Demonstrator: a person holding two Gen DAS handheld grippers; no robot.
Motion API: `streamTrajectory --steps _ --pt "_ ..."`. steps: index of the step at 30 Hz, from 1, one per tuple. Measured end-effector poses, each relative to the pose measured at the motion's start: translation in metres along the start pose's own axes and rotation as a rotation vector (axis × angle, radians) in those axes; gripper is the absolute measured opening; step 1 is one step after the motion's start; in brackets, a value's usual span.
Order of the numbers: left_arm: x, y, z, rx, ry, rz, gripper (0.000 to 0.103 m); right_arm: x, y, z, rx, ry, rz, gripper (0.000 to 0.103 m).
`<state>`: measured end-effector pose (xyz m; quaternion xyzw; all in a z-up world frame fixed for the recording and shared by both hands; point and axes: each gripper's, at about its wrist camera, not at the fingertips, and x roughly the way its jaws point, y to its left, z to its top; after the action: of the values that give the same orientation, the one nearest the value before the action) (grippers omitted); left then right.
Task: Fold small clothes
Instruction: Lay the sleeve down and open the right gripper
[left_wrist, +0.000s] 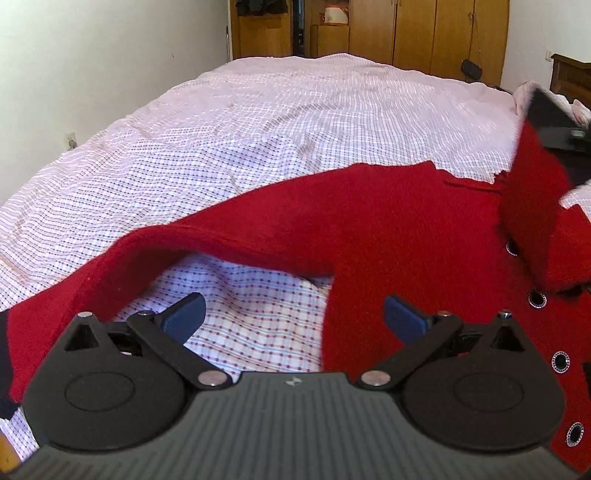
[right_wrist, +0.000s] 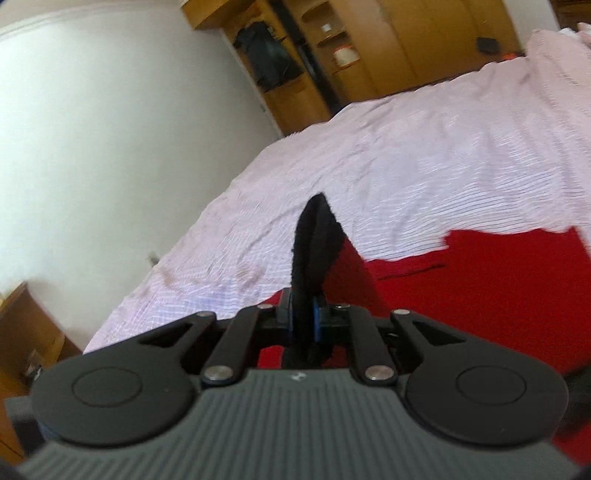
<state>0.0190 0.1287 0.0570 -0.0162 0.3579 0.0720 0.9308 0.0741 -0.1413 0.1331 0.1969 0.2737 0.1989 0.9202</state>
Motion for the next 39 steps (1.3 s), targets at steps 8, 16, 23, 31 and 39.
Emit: streamTrajectory --steps 8,16,23,31,39 --pt "0.007 0.008 0.004 -0.006 0.001 0.017 0.103 0.078 0.029 -0.02 -0.052 0.161 0.034 0.016" --pt "0.014 -0.001 0.009 0.007 0.014 0.012 0.103 0.074 0.026 -0.043 -0.093 0.18 -0.007 0.06" --pt "0.016 -0.024 0.021 0.029 0.008 -0.036 0.103 0.023 -0.023 -0.032 -0.049 0.14 -0.04 0.06" --pt "0.036 -0.066 0.047 0.105 -0.014 -0.098 0.099 -0.033 -0.107 -0.014 0.007 0.045 -0.273 0.06" --pt "0.081 -0.089 0.059 0.135 0.019 -0.075 0.086 -0.046 -0.17 -0.005 0.072 -0.03 -0.421 0.06"
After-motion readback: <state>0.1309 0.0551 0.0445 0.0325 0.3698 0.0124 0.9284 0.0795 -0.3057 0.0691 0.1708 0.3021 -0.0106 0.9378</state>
